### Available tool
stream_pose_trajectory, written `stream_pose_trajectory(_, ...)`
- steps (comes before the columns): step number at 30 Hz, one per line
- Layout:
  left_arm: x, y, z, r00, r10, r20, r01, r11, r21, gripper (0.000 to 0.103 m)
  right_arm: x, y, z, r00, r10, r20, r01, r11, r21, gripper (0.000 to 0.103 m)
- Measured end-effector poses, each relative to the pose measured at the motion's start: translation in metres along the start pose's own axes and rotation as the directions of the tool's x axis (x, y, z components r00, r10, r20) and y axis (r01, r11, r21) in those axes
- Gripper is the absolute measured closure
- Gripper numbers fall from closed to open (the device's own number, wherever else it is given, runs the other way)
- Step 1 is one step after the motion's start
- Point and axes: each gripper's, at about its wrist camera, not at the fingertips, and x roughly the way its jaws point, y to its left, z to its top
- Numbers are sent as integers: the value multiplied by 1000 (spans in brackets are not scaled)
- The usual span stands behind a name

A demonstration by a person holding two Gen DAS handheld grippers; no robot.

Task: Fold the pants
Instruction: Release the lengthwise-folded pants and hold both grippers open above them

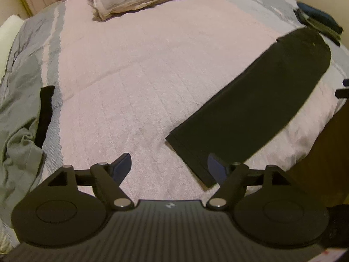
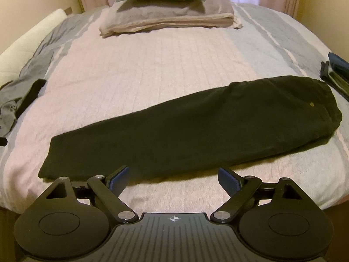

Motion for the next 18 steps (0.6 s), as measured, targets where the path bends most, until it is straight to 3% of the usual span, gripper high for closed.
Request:
stream_pose_trajectory(4,-4,-18,5,1000,-13,23,12,999,51,22,2,-6,-2,1000,17,-11,-16,999,50,18)
stream_pose_trajectory(10,5,-32,13,998,-58,28,54,990,128,22,-11,-6,-7,1000,13,-23,-10,995,104,18)
stream_pose_trajectory(18,18,-29,30,984,-175,41,155,944,292,19,-19,14,-14,996,-41,-83,58,976,211,18)
